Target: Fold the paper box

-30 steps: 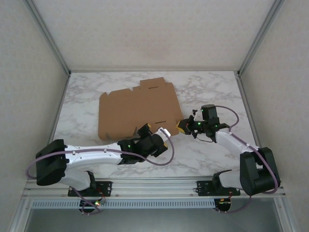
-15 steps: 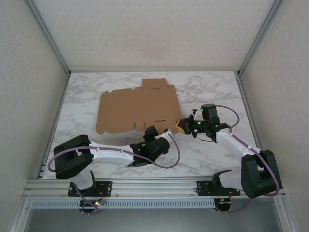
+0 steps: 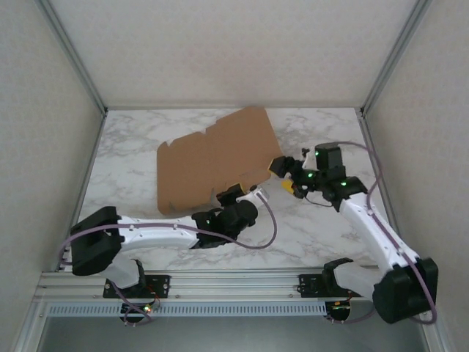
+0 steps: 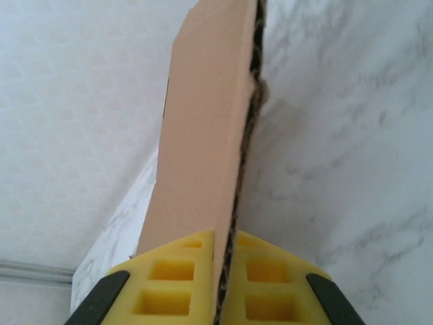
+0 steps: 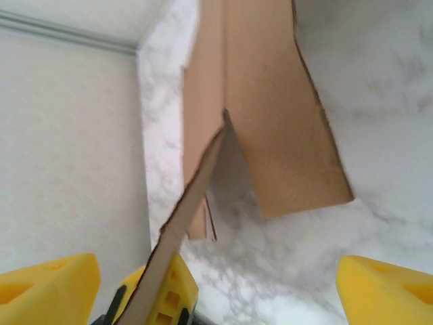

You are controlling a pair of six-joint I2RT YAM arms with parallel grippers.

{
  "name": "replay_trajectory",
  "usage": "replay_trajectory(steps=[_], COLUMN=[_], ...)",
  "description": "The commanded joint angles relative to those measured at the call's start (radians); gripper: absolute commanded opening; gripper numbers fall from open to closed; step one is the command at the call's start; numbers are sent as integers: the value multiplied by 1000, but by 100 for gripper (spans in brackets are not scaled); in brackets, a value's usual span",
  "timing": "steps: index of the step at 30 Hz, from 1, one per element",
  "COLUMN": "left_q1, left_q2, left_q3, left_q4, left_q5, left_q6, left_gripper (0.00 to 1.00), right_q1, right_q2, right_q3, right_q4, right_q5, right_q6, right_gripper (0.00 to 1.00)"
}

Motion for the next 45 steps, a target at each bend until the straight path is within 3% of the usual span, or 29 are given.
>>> replay_trajectory(steps=[1,4,7,11,14,19,26,29,35,42,45], left_q1=[8,16,22,37,126,430,684,740,759,763,773], left_q2=[-82,-122,-134,-161,-225,-324,-234,-139,-55,-55,-106], left_q3=[135,253,399,520,502,263,-252,-387,-420,-485,-478], left_q4=[-62,-103,-159,-167,-129,-34,363,485,465,409,251], left_q5=[-20,27,142,328,471,760,1077,1122,1134,1066,995], left_q6=[-57,-121,-208,-356,-542,-967,-1475,-1587,-1582,-1630,-1594], left_gripper=[0,0,0,0,0,1,0,0,6,46,60], right_q1=[0,0,0,0,1,1,1,3,23,89,130], right_q2=[-95,-137,-196,-232,-216,-203,-147,-110,-62,147,269], right_q3=[145,262,346,427,454,371,221,170,79,28,21], right_q4=[-204,-316,-349,-350,-373,-356,-287,-281,-226,-214,-201], right_q5=[207,365,488,551,547,535,429,416,373,409,465], right_q6=[-99,-129,-169,-226,-253,-249,-262,-270,-287,-257,-224], right_gripper=[92,92,91,91,90,90,90,89,90,86,80])
